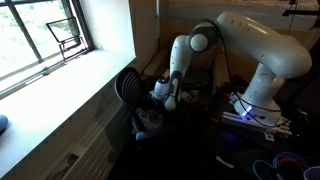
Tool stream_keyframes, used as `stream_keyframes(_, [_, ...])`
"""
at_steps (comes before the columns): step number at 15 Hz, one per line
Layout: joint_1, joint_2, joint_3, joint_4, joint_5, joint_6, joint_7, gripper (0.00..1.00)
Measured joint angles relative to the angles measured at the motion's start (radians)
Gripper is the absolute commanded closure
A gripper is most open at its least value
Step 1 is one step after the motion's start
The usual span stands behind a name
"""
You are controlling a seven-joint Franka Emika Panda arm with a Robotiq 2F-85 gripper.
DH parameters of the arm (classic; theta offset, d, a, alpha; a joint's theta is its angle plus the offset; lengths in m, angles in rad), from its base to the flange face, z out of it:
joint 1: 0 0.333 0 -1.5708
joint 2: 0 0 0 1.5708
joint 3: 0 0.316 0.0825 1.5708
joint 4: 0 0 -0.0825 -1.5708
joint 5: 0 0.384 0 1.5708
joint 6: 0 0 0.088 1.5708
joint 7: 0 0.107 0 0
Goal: Move the striped shirt from the chair to the couch
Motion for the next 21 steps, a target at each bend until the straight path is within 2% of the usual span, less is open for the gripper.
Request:
stream_keyframes(4, [-0.003, -0.071, 0.022, -0.041, -0.002, -0.002, 0.000, 0.99])
stream_keyframes(7, [-0.015, -0.222, 0.059, -0.167, -0.012, -0.025, 0.000, 0.99])
stream_keyframes(9, [0.001, -0.337, 0.048, -0.260, -0.001, -0.026, 0.015, 0.99])
stream_keyframes(10, [0.029, -0.394, 0.019, -0.303, 0.013, -0.020, 0.033, 0.99])
stream_keyframes(13, [0.189, -0.567, -0.146, -0.431, 0.082, 0.007, 0.110, 0.99])
stream_keyframes(18, [0.536, -0.814, -0.508, -0.641, 0.252, 0.123, 0.183, 0.99])
stream_keyframes(21, [0.671, -0.948, -0.655, -0.753, 0.355, 0.214, 0.189, 0.99])
